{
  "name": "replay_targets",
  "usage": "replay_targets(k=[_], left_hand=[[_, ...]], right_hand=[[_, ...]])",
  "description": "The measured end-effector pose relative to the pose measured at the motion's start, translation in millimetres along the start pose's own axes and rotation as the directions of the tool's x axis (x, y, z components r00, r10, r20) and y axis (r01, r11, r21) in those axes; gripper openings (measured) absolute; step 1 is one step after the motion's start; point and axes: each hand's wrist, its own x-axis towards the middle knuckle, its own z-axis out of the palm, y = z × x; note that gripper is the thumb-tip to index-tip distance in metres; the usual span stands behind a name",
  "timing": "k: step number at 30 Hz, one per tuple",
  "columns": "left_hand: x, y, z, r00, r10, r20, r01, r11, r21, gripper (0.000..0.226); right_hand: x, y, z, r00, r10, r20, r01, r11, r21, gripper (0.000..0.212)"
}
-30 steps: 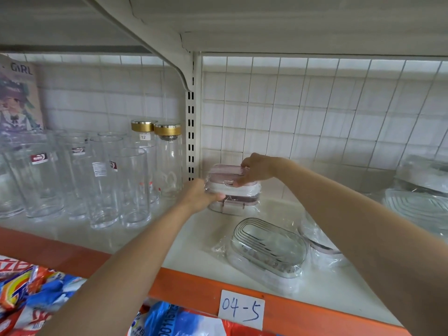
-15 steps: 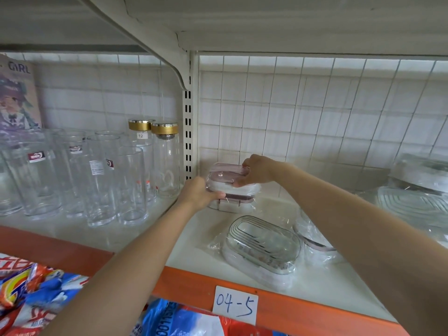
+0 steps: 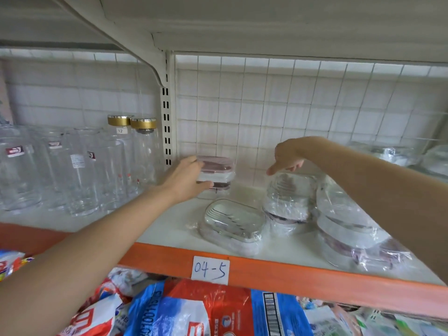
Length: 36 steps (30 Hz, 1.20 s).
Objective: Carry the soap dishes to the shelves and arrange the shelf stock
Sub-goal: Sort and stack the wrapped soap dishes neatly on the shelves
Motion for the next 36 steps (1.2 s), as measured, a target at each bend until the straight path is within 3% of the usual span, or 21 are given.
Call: replay_targets(k=[3,5,9,11,16,20,23,26,29,36], left_hand=[[-10.9,23.4,-5.5,0.981,0.107,0.159,-0.104,0.994,-0.029,0.058],[-20.0,36.3,-7.5,0.949,0.110,0.294,-0.088,0.992,-0.086,0.068],[-34.5,40.6,-6.6,0.887,0.159,0.434,-0.133,0.987,-0.089,0.109],[-41.5,38.0,-5.7,0.868,0.171,0.467,-0.156,0.985,-0.071,0.104],[-53.4,24.0,-4.8,0.882,0.137,0.451,-0.148,0.989,-0.009,0.098],[-58.5,3.5,-12.5,0.896,0.041,0.443,-0.046,0.999,0.002,0.107],[-65.5,-8.2,-15.9,0.909,-0.022,0.416,0.040,0.999,-0.034,0.109],[-71.0,-18.7,-13.9,0.931,-0.091,0.354,0.136,0.985,-0.105,0.104],[-74.7,-28.7,-12.9,0.939,-0.136,0.316,0.210,0.954,-0.213,0.118],[-77.7,-28.2,-11.3,0.929,-0.217,0.301,0.290,0.930,-0.224,0.054]], right_hand=[[-24.2,6.2,3.1,0.995,0.093,0.021,-0.092,0.995,-0.043,0.054],[-34.4,4.9,5.6,0.988,0.143,0.054,-0.141,0.989,-0.044,0.058],[-52.2,-10.4,8.4,0.965,0.206,0.164,-0.209,0.978,0.002,0.093],[-54.7,-17.9,12.0,0.964,0.202,0.171,-0.207,0.978,0.010,0.093],[-49.5,-28.4,18.6,0.980,0.110,0.164,-0.122,0.990,0.066,0.065],[-50.0,-33.4,22.3,0.990,0.049,0.134,-0.073,0.982,0.176,0.066],[-45.9,-31.5,29.5,0.991,0.041,0.125,-0.062,0.984,0.168,0.047],[-46.0,-33.2,29.3,0.998,0.009,0.056,-0.022,0.970,0.242,0.043],[-49.2,-42.9,21.8,0.997,-0.073,-0.013,0.073,0.940,0.333,0.044],[-35.4,-92.1,19.4,0.961,-0.253,-0.113,0.277,0.890,0.362,0.048]])
